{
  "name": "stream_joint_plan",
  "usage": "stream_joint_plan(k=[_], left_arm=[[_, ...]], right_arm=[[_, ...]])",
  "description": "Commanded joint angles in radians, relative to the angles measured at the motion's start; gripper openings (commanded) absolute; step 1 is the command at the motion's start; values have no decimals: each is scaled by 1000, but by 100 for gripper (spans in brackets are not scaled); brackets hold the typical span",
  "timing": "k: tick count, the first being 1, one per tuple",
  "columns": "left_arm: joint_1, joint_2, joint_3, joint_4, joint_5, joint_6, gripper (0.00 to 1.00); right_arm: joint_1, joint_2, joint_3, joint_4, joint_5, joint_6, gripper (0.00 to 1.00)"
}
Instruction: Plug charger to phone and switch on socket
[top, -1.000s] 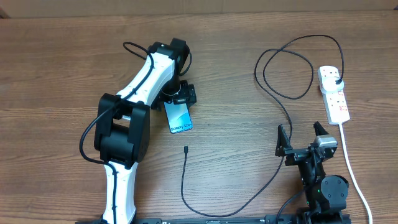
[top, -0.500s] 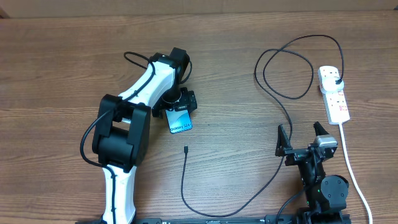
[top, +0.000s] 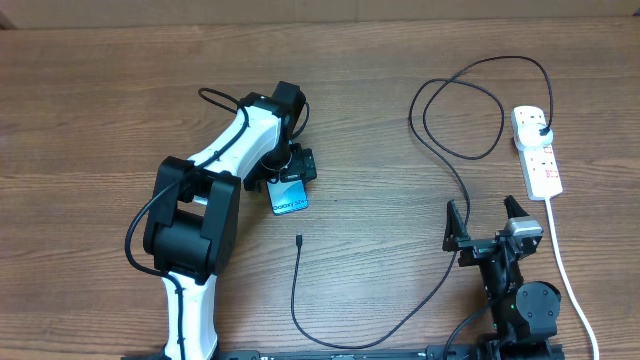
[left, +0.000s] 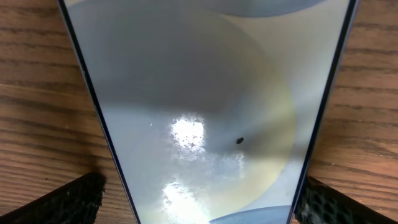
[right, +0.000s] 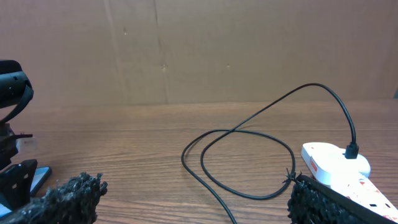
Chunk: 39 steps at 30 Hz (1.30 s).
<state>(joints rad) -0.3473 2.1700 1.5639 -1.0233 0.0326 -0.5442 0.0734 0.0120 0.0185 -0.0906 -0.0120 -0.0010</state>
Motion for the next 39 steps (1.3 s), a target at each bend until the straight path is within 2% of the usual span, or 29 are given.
stream_joint_plan(k=[1,6,22,29,39], left_arm=[[-3,95,-75,15,47,24,100],[-7,95,-119,51,46,19,100],[-7,95,-300,302,47,-22,100],[-7,95,-339,322,51,-72,100],[-8,95,-368,270,224,-73,100]], right_arm=[[6,-9,-11,6,0,-8,100],[6,-9,-11,6,0,-8,100],[6,-9,-11,6,0,-8,100],[6,-9,-11,6,0,-8,100],[6,-9,-11,6,0,-8,100]])
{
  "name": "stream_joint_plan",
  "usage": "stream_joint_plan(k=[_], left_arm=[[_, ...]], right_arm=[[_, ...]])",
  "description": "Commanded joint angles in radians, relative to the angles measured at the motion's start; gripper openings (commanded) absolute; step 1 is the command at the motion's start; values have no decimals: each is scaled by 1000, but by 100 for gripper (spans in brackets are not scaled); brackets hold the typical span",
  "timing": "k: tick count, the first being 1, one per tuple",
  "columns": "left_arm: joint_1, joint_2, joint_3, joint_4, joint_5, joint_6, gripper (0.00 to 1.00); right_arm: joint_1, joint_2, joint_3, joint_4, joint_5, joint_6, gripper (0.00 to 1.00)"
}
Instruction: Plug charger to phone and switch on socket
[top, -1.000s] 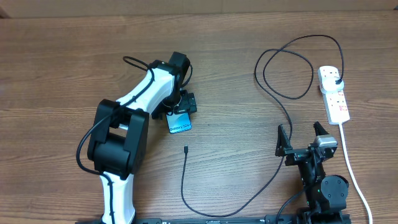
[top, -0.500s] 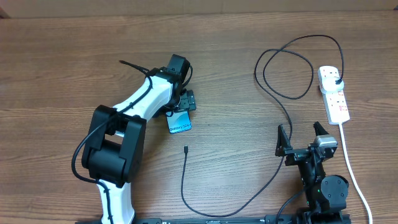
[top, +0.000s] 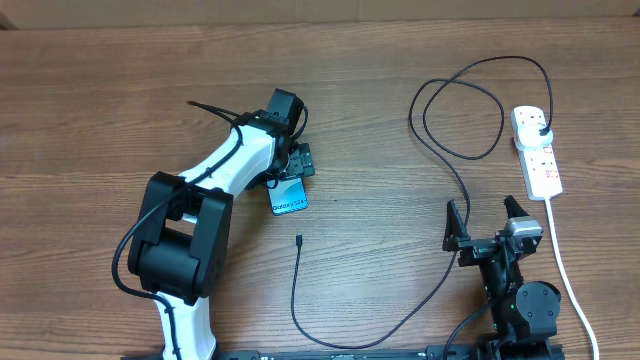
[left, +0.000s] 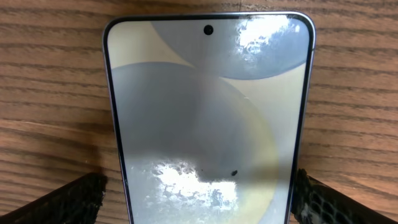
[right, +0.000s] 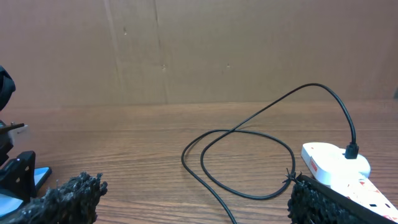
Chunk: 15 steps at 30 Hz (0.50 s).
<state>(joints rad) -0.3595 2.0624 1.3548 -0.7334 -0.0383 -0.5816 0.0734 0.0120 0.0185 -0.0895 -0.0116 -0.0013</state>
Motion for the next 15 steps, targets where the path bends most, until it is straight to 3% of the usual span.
stream_joint_plan(k=[1,15], left_arm=[[3,203,-161,-26,294,-36,100],[-23,203,-194,-14,294,-37,100]], right_arm=[[6,-9,-11,5,0,-7,100],[6,-9,-11,5,-1,-7,100]])
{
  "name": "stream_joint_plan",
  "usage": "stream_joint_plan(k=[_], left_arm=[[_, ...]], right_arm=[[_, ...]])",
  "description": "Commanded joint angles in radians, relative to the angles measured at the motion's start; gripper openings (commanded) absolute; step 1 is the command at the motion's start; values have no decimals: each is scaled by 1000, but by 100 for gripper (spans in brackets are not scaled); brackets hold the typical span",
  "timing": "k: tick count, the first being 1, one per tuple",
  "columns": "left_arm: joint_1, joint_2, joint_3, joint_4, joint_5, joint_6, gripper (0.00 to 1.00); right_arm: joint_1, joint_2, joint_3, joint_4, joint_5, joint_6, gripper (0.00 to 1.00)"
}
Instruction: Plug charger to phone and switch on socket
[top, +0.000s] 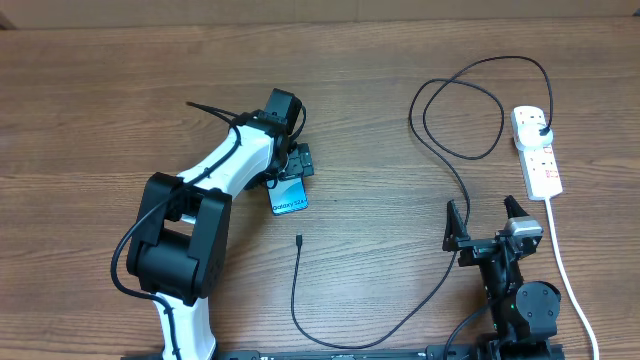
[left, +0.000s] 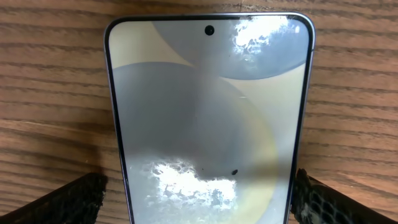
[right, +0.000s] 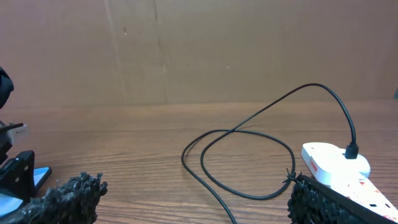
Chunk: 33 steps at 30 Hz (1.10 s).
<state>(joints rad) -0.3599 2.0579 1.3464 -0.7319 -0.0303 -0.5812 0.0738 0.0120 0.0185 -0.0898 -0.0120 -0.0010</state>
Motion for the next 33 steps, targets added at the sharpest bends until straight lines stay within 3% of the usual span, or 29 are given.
stream_joint_plan(k=[1,33], left_arm=[[-26,207,-185,-16,286,-37,100],[-79,207,-185,78,316,-36,99]], right_arm=[[5,-9,-11,6,0,-8,100],[5,-9,-11,6,0,-8,100]])
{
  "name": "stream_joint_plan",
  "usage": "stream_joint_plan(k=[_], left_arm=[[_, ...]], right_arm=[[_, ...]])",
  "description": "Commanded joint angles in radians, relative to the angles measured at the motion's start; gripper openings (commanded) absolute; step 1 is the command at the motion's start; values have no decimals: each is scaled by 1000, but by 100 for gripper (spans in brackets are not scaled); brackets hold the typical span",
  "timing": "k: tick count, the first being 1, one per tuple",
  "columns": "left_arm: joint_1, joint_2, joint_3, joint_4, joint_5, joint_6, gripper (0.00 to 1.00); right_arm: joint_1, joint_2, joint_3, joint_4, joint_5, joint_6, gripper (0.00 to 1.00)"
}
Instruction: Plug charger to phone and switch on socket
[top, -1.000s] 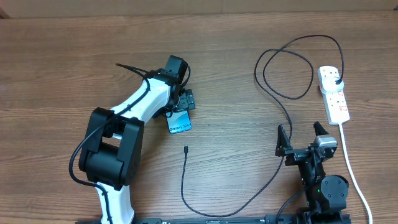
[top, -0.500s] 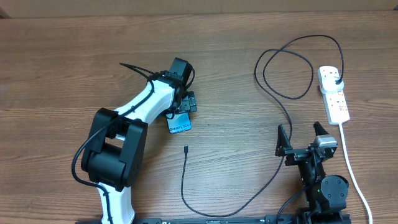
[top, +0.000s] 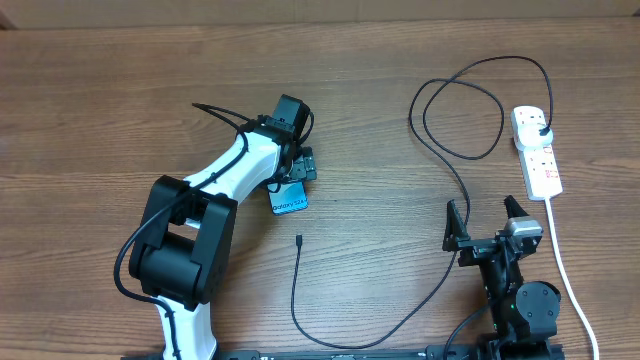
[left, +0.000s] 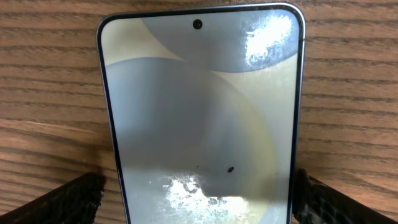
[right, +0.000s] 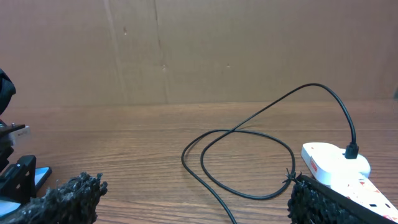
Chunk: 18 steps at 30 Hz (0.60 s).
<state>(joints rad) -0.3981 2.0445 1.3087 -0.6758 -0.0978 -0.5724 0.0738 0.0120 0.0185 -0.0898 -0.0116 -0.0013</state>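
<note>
The phone (top: 290, 201) lies screen up on the wooden table, its pale screen (left: 199, 112) filling the left wrist view. My left gripper (top: 297, 172) is open over the phone's far end, and its black fingers (left: 74, 199) stand just outside both long edges. The black charger cable (top: 460, 180) ends in a free plug (top: 298, 240) just in front of the phone. Its other end is plugged into the white power strip (top: 540, 165) at the right. My right gripper (top: 487, 222) stands open and empty near the front edge, left of the strip (right: 339, 165).
The cable (right: 242, 162) makes a loop on the table between the two arms and a long curve along the front. The strip's white lead (top: 565, 270) runs down the right side. A brown cardboard wall (right: 199, 50) closes off the back.
My left wrist has shifted a little to the right over the phone, so the phone sits slightly further left in its view. The phone, the cable and the right arm have not moved.
At first my left gripper sat close over the phone, whose screen filled the wrist view. Later it stood further back, with the phone's top edge and camera hole in sight. It has stayed open astride the phone since. The right arm stayed still throughout.
</note>
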Motion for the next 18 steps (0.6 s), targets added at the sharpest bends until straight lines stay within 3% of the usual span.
stream_joint_plan(k=[1,18], left_arm=[[-41,220,-148,19,388,-45,100],[-16,220,-106,-44,632,-45,100]], right_arm=[[5,-9,-11,6,-1,-7,100],[5,-9,-11,6,0,-7,100]])
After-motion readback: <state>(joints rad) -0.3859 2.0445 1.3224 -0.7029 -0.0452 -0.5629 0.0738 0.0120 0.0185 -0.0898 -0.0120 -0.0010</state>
